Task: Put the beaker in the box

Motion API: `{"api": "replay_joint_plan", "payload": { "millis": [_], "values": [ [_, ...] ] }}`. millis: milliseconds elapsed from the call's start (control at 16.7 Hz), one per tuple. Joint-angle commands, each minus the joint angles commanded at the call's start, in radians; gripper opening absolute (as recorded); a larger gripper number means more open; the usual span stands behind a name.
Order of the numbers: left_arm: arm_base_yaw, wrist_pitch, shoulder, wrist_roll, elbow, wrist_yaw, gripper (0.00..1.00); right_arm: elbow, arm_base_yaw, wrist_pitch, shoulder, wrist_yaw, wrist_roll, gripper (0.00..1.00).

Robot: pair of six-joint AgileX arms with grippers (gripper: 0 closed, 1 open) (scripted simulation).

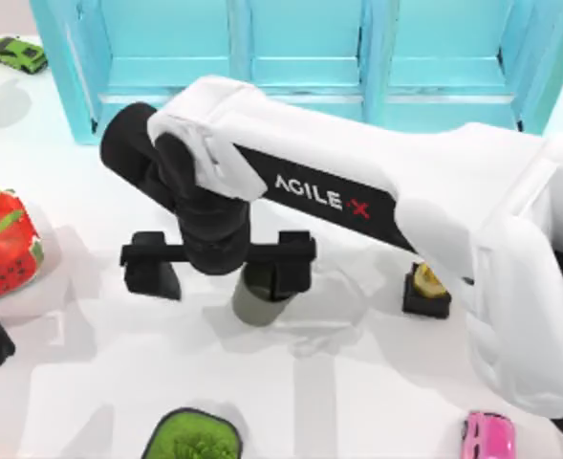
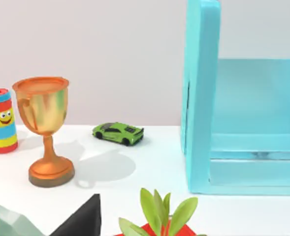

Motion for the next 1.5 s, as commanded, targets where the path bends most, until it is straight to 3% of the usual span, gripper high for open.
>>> {"api": "replay_joint_plan", "payload": {
  "millis": [720,1320,1500],
  "values": [
    [0.000,0.000,0.000,0.000,0.000,0.000,1.00,0.000,0.000,0.000,0.000,0.000,0.000,0.02],
    [0.000,0.000,0.000,0.000,0.000,0.000,1.00,-0.001,0.002,0.000,-0.002,-0.001,-0.001,0.00],
    [0.000,0.000,0.000,0.000,0.000,0.000,1.00,-0.013,-0.059,0.007,-0.067,-0.030,-0.064,0.00]
  ]
}}
